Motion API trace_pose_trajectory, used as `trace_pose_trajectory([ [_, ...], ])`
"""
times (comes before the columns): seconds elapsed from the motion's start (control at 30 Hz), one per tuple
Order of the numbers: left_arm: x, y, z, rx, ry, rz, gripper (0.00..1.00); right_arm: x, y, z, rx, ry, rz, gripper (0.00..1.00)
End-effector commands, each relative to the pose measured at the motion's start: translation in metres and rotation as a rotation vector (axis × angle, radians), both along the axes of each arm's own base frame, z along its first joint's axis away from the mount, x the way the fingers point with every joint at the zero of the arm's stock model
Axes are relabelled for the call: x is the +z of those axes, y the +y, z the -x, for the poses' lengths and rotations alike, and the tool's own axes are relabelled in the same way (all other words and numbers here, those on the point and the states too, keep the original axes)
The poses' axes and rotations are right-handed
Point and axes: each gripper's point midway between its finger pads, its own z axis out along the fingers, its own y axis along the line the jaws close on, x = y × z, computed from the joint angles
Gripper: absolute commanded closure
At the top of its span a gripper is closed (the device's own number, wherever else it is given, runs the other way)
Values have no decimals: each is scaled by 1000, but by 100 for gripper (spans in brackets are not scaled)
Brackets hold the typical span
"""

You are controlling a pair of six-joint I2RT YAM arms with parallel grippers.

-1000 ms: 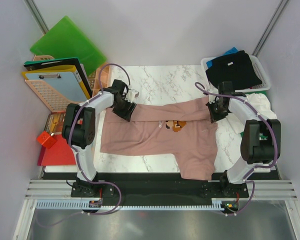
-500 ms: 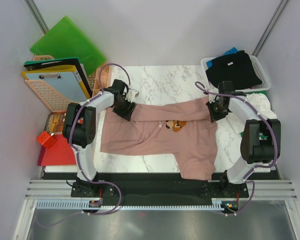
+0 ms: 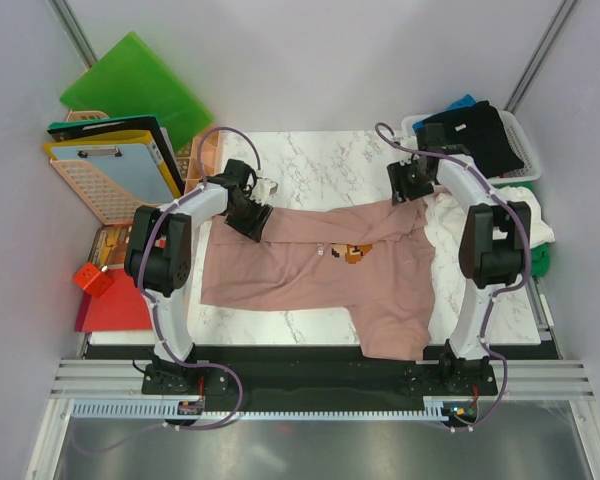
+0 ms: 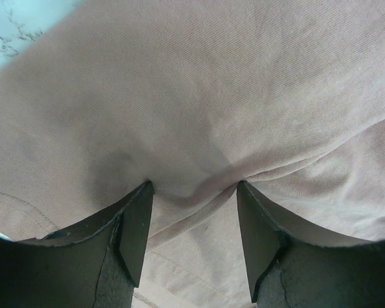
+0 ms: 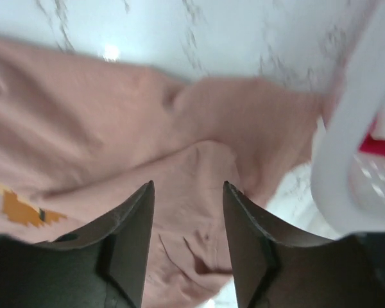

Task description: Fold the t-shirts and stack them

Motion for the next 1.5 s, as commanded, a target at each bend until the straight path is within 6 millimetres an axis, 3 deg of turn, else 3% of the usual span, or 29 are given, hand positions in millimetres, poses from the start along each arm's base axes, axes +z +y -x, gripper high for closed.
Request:
trace_pose_trajectory([
  [0.0,-17,-1,12,-12,49,10,38,-4,18,-17,6,4,-20,36],
  [0.13,-15,0,13,-16,44,6,38,-6,20,-15,15,1,-4,32],
  [0.2,-16,1,14,-17,45,-1,38,16,15,-13,3,-62,12,31],
  [0.23,-17,2,15,-16,46,-4,38,13,12,-2,-1,-46,21,30],
  [0.27,-18,3,15,-19,48,-8,38,29,10,4,-6,-75,24,31],
  [0.3,-18,2,16,-22,47,-8,39,31,6,12,-17,-74,40,33],
  [0.33,-18,3,15,-21,45,-7,38,21,0,27,-32,-42,69,36],
  [0.4,-19,2,16,-20,48,-4,39,32,-10,43,-52,-62,105,45],
  [0.43,-19,1,15,-20,44,-3,39,20,-14,59,-52,-26,125,46],
  [0.5,-19,1,15,-20,44,-3,39,25,-16,71,-50,-45,126,46],
  [0.53,-19,1,13,-19,41,-2,39,14,-16,84,-46,-14,122,46],
  [0.63,-19,0,13,-21,42,0,39,9,-11,93,-53,-20,88,57],
  [0.7,-19,-1,13,-25,39,-3,39,3,-8,92,-53,-13,67,68],
  [0.8,-17,0,14,-26,36,-7,39,-9,2,87,-48,15,16,72],
  [1.1,-15,7,19,-35,23,-41,39,-19,12,53,-75,15,-25,69],
  [1.47,-17,8,19,-42,26,-41,39,-30,-2,55,-74,21,59,64],
])
